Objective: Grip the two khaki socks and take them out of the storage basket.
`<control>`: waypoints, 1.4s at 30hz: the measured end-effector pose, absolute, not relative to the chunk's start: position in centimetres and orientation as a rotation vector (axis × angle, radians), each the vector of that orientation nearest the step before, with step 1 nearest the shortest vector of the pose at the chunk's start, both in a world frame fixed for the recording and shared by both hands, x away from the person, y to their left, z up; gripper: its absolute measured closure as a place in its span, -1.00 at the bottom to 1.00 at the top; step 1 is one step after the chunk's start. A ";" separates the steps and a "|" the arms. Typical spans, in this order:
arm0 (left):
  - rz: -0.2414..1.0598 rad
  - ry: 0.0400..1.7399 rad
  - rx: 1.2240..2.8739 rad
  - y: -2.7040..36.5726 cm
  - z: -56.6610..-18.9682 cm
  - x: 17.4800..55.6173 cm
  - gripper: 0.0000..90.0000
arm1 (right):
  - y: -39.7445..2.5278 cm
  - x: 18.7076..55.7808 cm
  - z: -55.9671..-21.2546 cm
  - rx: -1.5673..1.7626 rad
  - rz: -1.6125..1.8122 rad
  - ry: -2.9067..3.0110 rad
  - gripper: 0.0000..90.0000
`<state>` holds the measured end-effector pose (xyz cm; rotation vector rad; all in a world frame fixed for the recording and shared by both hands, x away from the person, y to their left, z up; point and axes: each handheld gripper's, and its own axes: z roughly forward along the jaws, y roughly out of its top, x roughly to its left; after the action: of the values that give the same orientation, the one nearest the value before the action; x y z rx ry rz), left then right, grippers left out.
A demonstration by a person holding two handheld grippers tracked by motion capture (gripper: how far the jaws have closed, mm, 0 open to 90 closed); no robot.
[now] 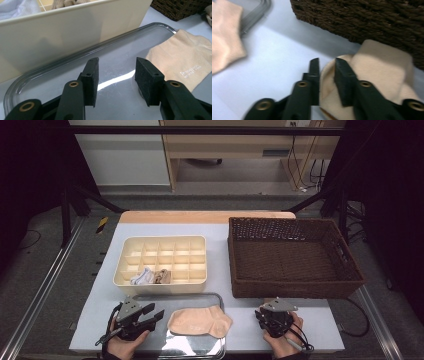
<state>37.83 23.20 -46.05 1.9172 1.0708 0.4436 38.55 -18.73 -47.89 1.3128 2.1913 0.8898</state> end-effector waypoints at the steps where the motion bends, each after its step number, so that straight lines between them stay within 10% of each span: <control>1: 0.444 1.073 1.916 23.2 -46.0 37.8 0.19 | -18.8 38.6 -47.6 1.327 0.881 2.176 0.97; 24: 0.453 1.067 1.882 23.4 -45.2 37.9 0.19 | -11.4 37.6 -47.2 1.118 1.392 2.382 0.82; 42: 0.454 0.901 1.882 17.8 -40.4 37.7 0.13 | -18.8 38.6 -45.5 1.246 1.343 2.124 0.56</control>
<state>37.75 17.78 -40.43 1.8823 0.9010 0.4536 38.63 -18.77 -45.52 1.2462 2.1242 1.3430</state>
